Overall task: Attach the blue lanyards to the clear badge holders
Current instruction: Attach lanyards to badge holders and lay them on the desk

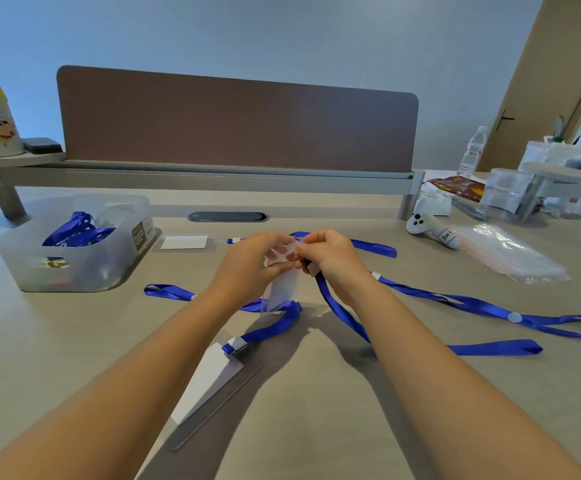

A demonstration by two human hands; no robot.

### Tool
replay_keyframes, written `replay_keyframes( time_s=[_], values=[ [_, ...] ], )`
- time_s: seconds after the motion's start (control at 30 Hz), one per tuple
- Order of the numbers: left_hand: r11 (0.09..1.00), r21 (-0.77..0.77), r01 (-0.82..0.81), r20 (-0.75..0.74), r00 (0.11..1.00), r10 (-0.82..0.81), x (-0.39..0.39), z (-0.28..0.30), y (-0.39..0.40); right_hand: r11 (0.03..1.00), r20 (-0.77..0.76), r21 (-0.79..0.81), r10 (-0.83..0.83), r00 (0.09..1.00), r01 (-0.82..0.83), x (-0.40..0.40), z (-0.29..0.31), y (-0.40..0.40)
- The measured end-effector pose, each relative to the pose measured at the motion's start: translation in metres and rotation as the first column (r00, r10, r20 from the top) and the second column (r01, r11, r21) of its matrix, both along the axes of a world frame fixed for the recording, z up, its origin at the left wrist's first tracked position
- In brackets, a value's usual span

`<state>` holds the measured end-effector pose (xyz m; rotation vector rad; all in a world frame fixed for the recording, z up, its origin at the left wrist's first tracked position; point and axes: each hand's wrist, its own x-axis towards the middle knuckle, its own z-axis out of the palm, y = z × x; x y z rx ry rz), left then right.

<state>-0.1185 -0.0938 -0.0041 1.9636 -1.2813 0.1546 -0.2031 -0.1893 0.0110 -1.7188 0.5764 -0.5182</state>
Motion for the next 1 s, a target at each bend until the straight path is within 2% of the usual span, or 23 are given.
replay_keyframes(
  time_s=[0.1,0.23,0.47,0.63,1.0],
  values=[
    [0.999,-0.038,0.010,-0.180,0.984,-0.017,0.001,0.002,-0.001,0.997,-0.024,-0.071,0.030,0.999,-0.032,0.000,0.000,0.001],
    [0.999,-0.038,-0.028,-0.267,0.964,0.017,0.006,0.001,-0.002,0.991,-0.036,-0.104,0.078,0.996,-0.081,0.000,-0.002,0.002],
    [1.000,-0.013,-0.026,-0.278,0.960,0.022,0.009,0.002,0.003,0.986,-0.048,-0.119,0.107,0.993,-0.112,0.003,-0.002,0.005],
    [1.000,-0.007,-0.004,-0.261,0.965,0.002,0.010,0.008,0.004,0.990,0.011,-0.101,0.104,0.995,-0.102,0.005,0.000,0.009],
    [0.990,-0.122,-0.065,-0.192,0.981,0.041,0.011,0.029,0.007,0.982,0.148,-0.175,0.093,0.985,-0.067,0.013,0.014,0.013]
  ],
)
